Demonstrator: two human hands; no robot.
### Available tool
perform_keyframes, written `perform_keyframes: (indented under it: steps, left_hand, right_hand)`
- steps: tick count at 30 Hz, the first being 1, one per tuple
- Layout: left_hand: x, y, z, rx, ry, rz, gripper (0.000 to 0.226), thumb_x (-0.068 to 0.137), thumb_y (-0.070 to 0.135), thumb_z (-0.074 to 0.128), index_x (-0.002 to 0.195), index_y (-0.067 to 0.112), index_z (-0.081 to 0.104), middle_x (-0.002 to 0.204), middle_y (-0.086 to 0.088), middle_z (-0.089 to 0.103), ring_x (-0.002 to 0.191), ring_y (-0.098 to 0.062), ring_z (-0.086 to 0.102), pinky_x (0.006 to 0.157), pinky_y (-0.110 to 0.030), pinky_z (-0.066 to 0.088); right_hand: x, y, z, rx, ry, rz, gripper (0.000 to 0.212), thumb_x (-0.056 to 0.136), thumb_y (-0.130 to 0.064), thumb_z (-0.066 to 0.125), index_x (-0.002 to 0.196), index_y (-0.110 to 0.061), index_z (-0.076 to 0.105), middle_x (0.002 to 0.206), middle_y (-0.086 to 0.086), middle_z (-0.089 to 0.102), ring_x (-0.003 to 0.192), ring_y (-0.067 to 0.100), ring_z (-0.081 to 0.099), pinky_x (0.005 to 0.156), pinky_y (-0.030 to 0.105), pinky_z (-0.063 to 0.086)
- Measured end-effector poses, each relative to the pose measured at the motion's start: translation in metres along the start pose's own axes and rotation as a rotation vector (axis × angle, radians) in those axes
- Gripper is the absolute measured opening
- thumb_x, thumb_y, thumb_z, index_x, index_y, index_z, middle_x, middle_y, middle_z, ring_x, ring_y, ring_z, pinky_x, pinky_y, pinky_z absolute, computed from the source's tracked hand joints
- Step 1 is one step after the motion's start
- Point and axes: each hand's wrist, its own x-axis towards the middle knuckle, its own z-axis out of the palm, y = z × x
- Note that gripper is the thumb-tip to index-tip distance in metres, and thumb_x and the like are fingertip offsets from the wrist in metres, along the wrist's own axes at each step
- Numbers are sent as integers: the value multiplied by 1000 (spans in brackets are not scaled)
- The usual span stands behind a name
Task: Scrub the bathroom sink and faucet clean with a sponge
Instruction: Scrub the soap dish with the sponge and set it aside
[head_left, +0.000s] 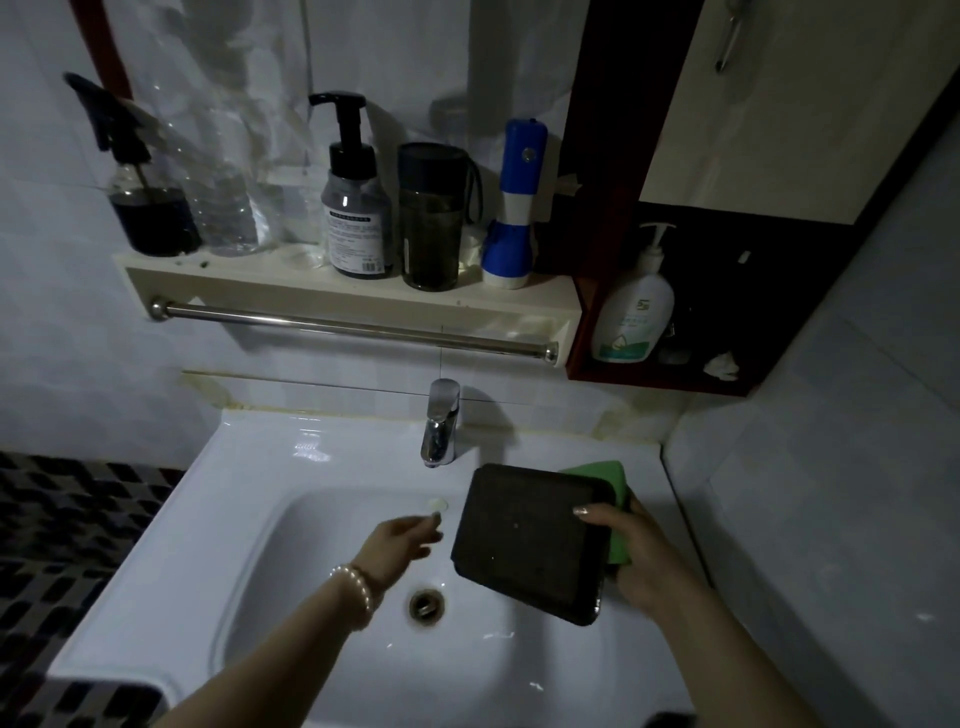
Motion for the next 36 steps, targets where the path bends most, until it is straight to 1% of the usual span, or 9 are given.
perform_keyframes:
  steps: [3, 9, 14, 17, 20, 25, 28, 32, 36]
  left_hand:
    - [-8, 15, -2, -126, -87, 38, 35, 89, 37, 52, 108, 11, 67, 105, -3, 71, 101, -14, 62, 92, -33, 28]
    - [-17, 26, -8, -337, -129, 105, 24, 93, 9, 46, 102, -3, 65, 92, -12, 70, 91, -23, 63, 86, -34, 43]
    - [-23, 29, -6, -422, -131, 104, 18, 93, 4, 44, 89, -4, 60, 85, -14, 60, 84, -25, 51, 82, -34, 37]
    - [-21, 27, -5, -476, -17, 113, 17, 91, 2, 46, 82, -1, 61, 75, -11, 62, 81, -23, 54, 89, -35, 36]
    - [-20, 26, 1, -519, 60, 151, 16, 90, -3, 47, 83, -3, 62, 70, -7, 67, 66, -11, 64, 71, -19, 50]
    - [-17, 26, 13, -572, 87, 179, 17, 89, -4, 48, 96, -10, 62, 86, -14, 67, 80, -20, 62, 76, -23, 48]
    - [-18, 30, 19, -542, 89, 223, 14, 86, -6, 52, 90, -12, 65, 81, -13, 69, 75, -15, 65, 83, -27, 45]
    - [-19, 36, 24, -533, 93, 258, 13, 84, -6, 56, 88, -9, 68, 80, -11, 72, 75, -12, 67, 84, -26, 46]
    - [-18, 36, 14, -545, 136, 265, 15, 82, -9, 54, 87, -8, 68, 84, -14, 72, 84, -20, 65, 89, -29, 47]
  right_hand:
    - [0, -1, -6, 93, -61, 44, 43, 50, -2, 72, 90, -17, 72, 84, 14, 74, 72, 28, 72, 52, 34, 55]
    - [1, 4, -10, 177, -62, 83, 49, 62, -9, 68, 111, -10, 63, 89, 16, 73, 77, 32, 71, 56, 38, 56]
    - [13, 5, -9, 144, 114, 105, 54, 81, -61, 52, 106, -17, 68, 101, 13, 72, 92, 31, 69, 69, 38, 56]
    - [20, -3, -12, 196, 322, 17, 49, 91, -59, 40, 87, -16, 63, 77, 5, 69, 71, 19, 65, 62, 30, 51]
    - [22, -10, 1, -36, 489, -112, 30, 89, -44, 49, 73, -19, 54, 70, 4, 56, 57, 17, 52, 54, 24, 41]
    - [31, -3, 27, -928, 653, -345, 48, 89, -50, 51, 128, -21, 54, 119, 16, 45, 108, 32, 47, 90, 41, 46]
    - [35, -1, 47, -1032, 694, -450, 51, 87, -47, 57, 130, -20, 56, 120, 15, 45, 108, 32, 45, 87, 35, 43]
    - [34, 9, 82, -949, 527, -499, 45, 89, -41, 58, 128, -19, 58, 116, 10, 47, 106, 28, 50, 84, 29, 43]
    - [16, 21, 114, -1011, 389, -781, 46, 83, -41, 63, 121, -17, 64, 111, 11, 51, 102, 27, 52, 87, 28, 42]
